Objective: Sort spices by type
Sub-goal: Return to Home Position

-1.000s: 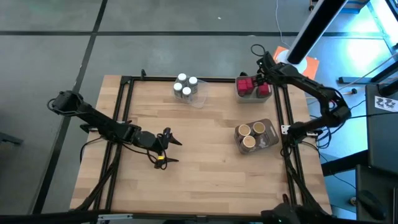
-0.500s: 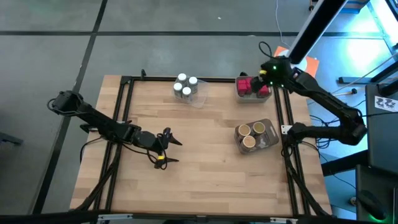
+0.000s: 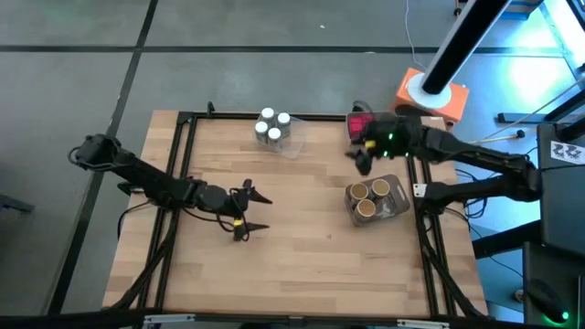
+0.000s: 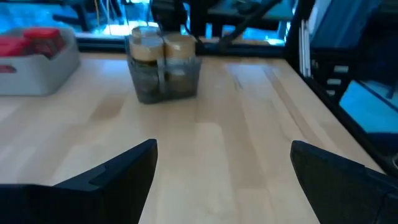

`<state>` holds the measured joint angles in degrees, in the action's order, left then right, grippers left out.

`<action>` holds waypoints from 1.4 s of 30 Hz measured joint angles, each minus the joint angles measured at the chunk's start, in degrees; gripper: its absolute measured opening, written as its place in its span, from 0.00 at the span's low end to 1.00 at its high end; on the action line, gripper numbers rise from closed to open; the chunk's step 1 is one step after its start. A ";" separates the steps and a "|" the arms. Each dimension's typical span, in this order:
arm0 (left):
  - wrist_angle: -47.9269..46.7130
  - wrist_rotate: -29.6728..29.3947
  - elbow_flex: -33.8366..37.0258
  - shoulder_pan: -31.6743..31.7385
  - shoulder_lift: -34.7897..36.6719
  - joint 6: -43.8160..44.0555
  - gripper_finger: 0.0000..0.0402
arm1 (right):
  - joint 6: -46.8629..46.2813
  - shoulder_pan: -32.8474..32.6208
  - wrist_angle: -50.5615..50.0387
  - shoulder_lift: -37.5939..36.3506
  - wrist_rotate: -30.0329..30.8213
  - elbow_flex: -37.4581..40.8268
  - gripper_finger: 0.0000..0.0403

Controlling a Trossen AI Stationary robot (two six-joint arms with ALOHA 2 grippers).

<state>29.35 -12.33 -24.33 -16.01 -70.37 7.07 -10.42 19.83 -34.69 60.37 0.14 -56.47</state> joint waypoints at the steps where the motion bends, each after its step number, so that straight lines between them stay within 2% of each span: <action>1: 0.65 0.02 -0.01 0.47 0.02 -0.06 0.87 | -0.33 -1.88 0.98 -0.05 -0.21 0.99 0.55; 3: 1.01 0.04 -0.01 1.28 0.01 -0.11 0.85 | -1.38 -5.61 2.42 -0.06 0.18 2.96 0.47; 6: 1.30 -0.03 -0.01 1.86 0.23 -0.75 0.74 | -2.04 -10.52 4.44 -0.39 0.55 5.74 0.32; 12: 0.47 0.06 -0.01 1.92 2.92 -3.79 0.38 | -3.32 -18.55 6.89 -5.02 5.09 9.75 0.04; 14: -1.54 0.06 -0.01 1.92 4.60 -4.78 0.26 | -3.90 -20.88 7.73 -7.85 7.35 11.08 0.02; 17: -4.43 0.06 0.00 1.92 7.37 -6.13 0.10 | -4.22 -24.45 8.68 -12.81 9.55 13.84 0.06; 19: -4.45 0.06 0.82 1.92 9.20 -6.68 0.03 | -5.10 -26.60 8.75 -15.99 10.81 15.85 0.07; 24: -1.84 0.06 6.41 1.92 14.84 -7.33 0.04 | -6.17 -31.15 11.56 -23.53 14.89 22.15 0.05; 27: 2.94 0.06 10.75 1.92 17.96 -6.39 0.05 | -5.27 -32.81 15.31 -27.71 15.55 25.81 0.02; 33: 9.91 0.06 17.58 1.83 22.69 -6.02 0.01 | 0.04 -32.96 25.66 -33.03 4.87 33.69 0.02; 42: 16.22 -0.03 23.77 1.86 26.35 -5.56 0.01 | 2.02 -32.93 29.41 -40.21 4.83 40.51 0.01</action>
<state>45.57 -12.36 -0.56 -14.15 -44.02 1.51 -8.40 -13.10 -5.28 20.17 4.97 -15.96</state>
